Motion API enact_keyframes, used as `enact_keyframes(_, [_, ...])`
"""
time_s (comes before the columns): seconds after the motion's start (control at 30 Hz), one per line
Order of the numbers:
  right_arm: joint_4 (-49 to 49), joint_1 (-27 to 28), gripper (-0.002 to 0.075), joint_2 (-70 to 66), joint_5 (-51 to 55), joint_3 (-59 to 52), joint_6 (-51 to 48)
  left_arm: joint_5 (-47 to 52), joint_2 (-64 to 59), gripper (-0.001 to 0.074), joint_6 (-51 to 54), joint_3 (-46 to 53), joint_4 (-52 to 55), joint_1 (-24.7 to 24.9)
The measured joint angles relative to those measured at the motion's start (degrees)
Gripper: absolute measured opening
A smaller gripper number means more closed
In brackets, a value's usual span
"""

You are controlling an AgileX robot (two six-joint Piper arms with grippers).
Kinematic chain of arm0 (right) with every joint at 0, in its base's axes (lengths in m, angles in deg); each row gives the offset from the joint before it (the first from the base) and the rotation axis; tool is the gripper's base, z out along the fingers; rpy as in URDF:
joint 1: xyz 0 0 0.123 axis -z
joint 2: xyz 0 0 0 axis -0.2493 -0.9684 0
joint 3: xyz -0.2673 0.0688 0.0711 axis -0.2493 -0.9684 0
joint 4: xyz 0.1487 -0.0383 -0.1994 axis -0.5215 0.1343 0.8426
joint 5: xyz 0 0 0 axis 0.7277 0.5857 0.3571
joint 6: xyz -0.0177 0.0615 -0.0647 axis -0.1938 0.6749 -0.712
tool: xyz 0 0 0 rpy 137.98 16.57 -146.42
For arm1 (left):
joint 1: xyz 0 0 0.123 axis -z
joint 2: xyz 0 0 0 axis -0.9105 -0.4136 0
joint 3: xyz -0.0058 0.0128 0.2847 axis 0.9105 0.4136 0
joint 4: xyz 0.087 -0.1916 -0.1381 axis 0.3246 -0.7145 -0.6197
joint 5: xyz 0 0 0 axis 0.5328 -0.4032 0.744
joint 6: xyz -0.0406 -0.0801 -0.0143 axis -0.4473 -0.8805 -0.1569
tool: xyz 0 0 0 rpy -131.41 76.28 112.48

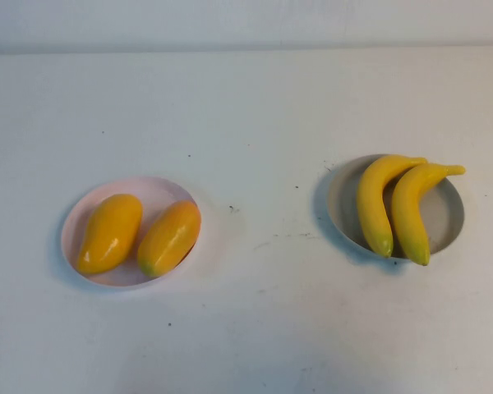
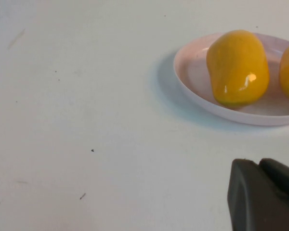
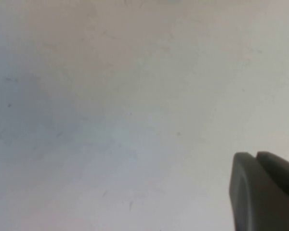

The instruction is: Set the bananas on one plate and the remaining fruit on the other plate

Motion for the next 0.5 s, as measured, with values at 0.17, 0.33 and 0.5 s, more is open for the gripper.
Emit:
enact_keyframes(0.17, [3.0,2.62,-0.0015,6.27,-18.53,-14.03,-0.05,0.0,0.0,-0.0004,0.0,0.0,0.0,0.0])
enact_keyframes(0.33, [3.84,11.62,-0.0015,18.88,-37.37,-30.46,-0.05,0.0,0.0,-0.0004,0.0,0.0,0.0,0.0])
enact_keyframes(0.5, [2.76,20.1,-0.0015,33.08,-45.85,-41.36,-0.05,0.0,0.0,-0.0004,0.0,0.0,0.0,0.0])
